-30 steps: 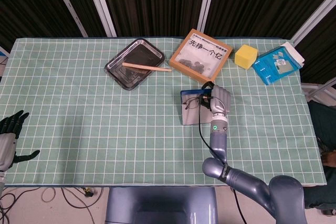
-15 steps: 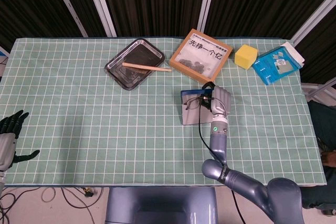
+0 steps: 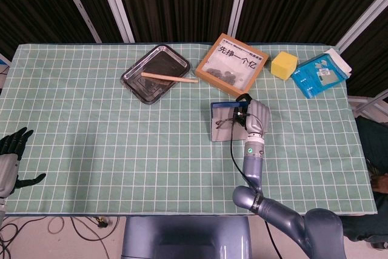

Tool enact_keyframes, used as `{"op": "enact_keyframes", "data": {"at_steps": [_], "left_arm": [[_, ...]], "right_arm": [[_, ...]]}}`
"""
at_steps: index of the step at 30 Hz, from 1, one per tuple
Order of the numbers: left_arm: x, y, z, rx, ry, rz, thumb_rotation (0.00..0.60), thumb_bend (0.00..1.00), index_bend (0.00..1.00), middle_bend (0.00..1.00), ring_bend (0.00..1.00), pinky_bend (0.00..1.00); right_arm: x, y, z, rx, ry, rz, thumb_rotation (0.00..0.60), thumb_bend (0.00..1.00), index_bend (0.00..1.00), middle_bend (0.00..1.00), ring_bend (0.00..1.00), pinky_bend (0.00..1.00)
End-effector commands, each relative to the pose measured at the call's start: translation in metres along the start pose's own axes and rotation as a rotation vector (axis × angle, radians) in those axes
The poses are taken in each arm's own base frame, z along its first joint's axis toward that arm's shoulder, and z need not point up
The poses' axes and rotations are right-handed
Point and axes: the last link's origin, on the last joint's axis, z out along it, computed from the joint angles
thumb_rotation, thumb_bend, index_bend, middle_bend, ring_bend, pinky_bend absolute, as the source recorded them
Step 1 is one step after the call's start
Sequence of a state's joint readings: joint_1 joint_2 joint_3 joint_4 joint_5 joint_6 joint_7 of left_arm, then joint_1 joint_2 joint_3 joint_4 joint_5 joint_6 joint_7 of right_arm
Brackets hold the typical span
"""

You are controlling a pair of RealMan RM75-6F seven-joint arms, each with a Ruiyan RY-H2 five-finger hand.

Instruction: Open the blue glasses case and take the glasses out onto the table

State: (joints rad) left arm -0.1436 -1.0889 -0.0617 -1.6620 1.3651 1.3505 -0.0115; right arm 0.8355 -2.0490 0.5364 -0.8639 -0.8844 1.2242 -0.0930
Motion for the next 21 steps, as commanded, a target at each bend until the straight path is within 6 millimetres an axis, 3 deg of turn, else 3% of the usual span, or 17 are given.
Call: {"op": "enact_keyframes", "data": {"at_steps": [1, 21], "left_arm": [[0.0, 0.0001, 0.0, 0.0, 0.0, 0.0, 0.6, 0.04, 0.0, 0.0, 0.0, 0.0], [0.0001, 0.0002, 0.0002, -0.001, -0.001, -0.002, 0.6, 0.04, 0.0, 0.0, 0.0, 0.0]], "right_arm": [[-0.0012, 0.0014, -0.0005, -0.005, -0.005, -0.002, 0.6, 0.52, 0.61, 0.96, 0.99, 1.0], [-0.0016, -0.0025, 0.0059, -0.011, -0.018, -0.039, 0.6, 0.52, 0.61, 0.96, 0.99, 1.0]]}}
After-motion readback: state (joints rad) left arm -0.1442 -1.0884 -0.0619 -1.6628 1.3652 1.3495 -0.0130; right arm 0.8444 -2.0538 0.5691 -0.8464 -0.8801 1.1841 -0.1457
